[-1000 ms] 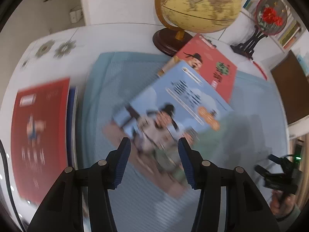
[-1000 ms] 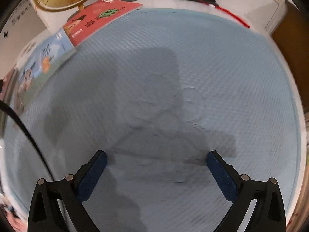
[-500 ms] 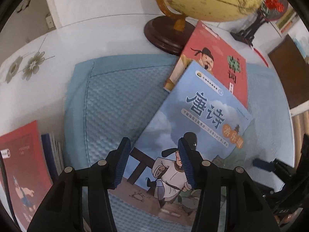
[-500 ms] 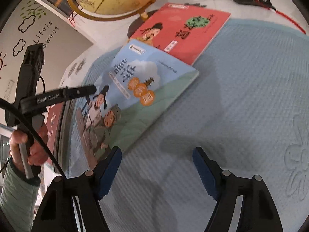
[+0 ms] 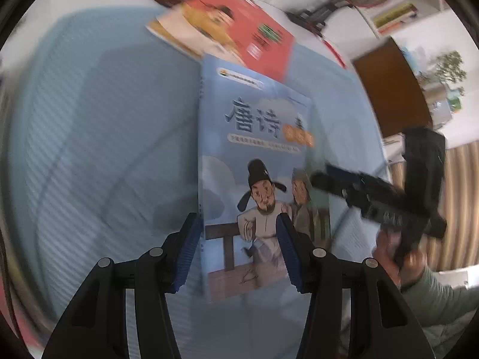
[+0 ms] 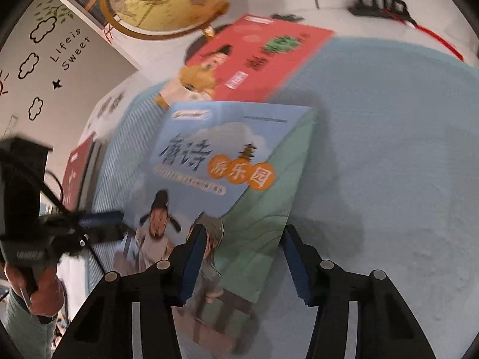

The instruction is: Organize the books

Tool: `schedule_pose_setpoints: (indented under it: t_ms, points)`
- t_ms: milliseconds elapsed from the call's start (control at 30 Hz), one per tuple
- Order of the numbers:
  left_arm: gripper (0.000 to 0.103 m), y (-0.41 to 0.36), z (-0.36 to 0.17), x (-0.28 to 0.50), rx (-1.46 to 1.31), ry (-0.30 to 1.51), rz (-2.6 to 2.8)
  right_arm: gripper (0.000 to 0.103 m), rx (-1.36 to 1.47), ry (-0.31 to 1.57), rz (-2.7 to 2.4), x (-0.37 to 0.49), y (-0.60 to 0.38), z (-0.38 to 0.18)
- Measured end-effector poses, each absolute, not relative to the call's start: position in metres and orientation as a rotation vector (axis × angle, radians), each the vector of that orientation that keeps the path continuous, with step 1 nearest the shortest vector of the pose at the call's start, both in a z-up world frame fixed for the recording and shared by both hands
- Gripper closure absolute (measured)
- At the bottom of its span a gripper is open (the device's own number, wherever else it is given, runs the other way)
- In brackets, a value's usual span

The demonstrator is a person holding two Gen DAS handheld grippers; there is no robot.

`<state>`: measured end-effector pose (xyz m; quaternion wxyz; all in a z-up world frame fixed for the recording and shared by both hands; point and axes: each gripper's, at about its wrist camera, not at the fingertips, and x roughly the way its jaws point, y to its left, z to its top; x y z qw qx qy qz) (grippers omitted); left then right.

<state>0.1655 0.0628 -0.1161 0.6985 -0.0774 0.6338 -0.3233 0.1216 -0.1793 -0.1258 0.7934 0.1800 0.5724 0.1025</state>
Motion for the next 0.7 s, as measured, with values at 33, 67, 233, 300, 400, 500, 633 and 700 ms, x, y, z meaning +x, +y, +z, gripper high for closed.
schedule_pose_setpoints:
  t_ms: [33, 67, 233, 300, 400, 500, 633, 700]
  points:
    - [0.054, 0.061, -0.117, 0.154, -0.169, 1.397, -0.687, 0.051, 0.397, 1.233, 0.236, 0.115, -0.184, -0.126]
    - [0.054, 0.06, -0.118, 0.143, -0.166, 1.383, -0.638, 0.051, 0.393, 1.239, 0.243, 0.107, -0.188, -0.126]
    - [0.055, 0.068, -0.124, 0.12, -0.311, 1.334, -0.527, 0.051, 0.298, 1.248, 0.258, 0.072, -0.179, -0.127]
    - [0.056, 0.067, -0.125, 0.117, -0.347, 1.327, -0.525, 0.05, 0.244, 1.231, 0.23, 0.064, -0.168, -0.128]
    - [0.06, 0.058, -0.127, 0.111, -0.362, 1.337, -0.557, 0.049, 0.239, 1.214, 0.218, 0.06, -0.162, -0.127]
    - [0.06, 0.067, -0.115, 0.104, -0.493, 1.294, -0.635, 0.049, 0.271, 1.207, 0.212, 0.059, -0.171, -0.128]
    - [0.064, 0.073, -0.1, 0.096, -0.657, 1.215, -0.728, 0.049, 0.417, 1.206, 0.267, 0.058, -0.19, -0.134]
    - [0.065, 0.065, -0.103, 0.096, -0.612, 1.22, -0.701, 0.049, 0.442, 1.198, 0.269, 0.057, -0.191, -0.134]
